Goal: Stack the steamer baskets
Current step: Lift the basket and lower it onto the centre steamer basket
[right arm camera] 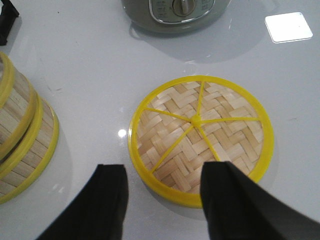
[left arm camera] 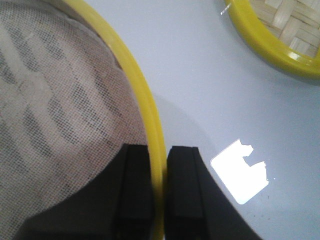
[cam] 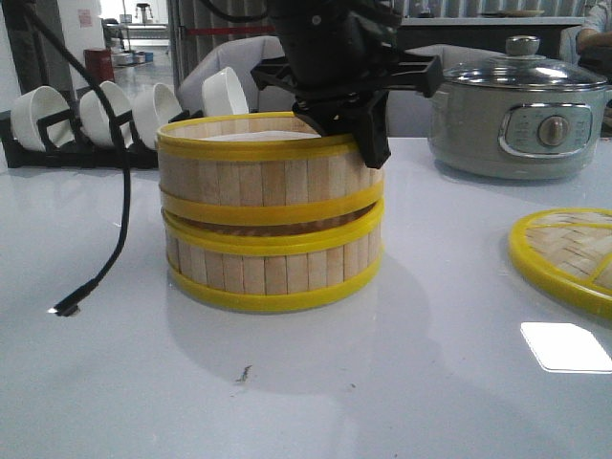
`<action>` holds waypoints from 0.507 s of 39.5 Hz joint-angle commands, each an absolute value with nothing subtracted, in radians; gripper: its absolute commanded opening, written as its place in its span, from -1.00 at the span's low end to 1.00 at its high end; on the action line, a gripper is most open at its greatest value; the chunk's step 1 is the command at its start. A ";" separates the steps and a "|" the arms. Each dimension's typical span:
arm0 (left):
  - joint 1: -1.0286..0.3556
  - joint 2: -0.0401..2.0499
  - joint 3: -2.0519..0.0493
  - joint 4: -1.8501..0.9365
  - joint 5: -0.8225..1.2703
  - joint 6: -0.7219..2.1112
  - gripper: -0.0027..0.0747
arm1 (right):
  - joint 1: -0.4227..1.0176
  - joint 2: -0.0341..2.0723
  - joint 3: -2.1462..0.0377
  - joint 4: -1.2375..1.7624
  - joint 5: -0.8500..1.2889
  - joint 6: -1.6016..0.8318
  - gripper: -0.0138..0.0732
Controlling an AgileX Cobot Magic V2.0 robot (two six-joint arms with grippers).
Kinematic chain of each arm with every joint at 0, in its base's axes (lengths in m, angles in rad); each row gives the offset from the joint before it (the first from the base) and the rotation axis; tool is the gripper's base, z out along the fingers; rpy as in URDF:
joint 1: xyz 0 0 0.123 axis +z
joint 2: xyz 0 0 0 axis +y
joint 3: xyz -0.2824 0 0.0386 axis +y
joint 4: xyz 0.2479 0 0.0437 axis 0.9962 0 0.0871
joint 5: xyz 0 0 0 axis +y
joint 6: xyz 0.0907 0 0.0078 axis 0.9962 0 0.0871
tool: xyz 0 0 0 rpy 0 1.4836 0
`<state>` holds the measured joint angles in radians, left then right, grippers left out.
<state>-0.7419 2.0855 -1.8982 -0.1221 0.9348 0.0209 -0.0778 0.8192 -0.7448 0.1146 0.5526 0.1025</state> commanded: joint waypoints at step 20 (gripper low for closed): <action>-0.770 2.050 -1.902 -0.144 0.862 0.017 -0.71 | -0.080 0.815 -0.781 0.120 0.475 0.097 0.34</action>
<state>-0.7545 2.0992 -1.8745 -0.1207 0.9057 0.0209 -0.0778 0.8192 -0.7448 0.1153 0.5526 0.1025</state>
